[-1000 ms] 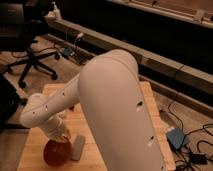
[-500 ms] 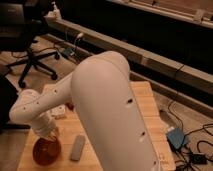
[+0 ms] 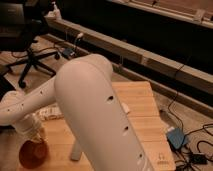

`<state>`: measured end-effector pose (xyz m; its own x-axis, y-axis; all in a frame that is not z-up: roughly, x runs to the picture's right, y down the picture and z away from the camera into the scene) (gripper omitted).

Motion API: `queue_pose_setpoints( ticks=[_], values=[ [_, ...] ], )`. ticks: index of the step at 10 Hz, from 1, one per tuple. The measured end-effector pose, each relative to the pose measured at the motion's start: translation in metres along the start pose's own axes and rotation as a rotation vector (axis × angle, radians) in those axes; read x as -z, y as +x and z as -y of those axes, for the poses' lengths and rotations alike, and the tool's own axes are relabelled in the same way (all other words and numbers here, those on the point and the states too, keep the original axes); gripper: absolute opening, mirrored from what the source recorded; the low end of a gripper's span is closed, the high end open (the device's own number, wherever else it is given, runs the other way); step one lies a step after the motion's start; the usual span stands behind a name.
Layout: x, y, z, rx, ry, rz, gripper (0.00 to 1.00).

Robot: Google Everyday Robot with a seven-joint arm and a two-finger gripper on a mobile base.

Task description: Drag the ceramic bowl in a circle

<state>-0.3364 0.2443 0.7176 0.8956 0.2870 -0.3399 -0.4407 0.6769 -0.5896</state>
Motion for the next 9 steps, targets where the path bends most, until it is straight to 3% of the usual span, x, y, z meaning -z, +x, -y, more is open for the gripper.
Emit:
queue_pose_setpoints(
  ticks=[2,4,7,9],
  values=[
    [-0.003,-0.026,0.002,0.020,0.016,0.010,0.00],
    [-0.008,-0.044,0.020,-0.003,0.039,0.017,0.00],
    [-0.018,-0.056,0.073,-0.093,0.077,0.015,0.00],
    [-0.029,-0.040,0.123,-0.187,0.112,-0.013,0.00]
  ],
)
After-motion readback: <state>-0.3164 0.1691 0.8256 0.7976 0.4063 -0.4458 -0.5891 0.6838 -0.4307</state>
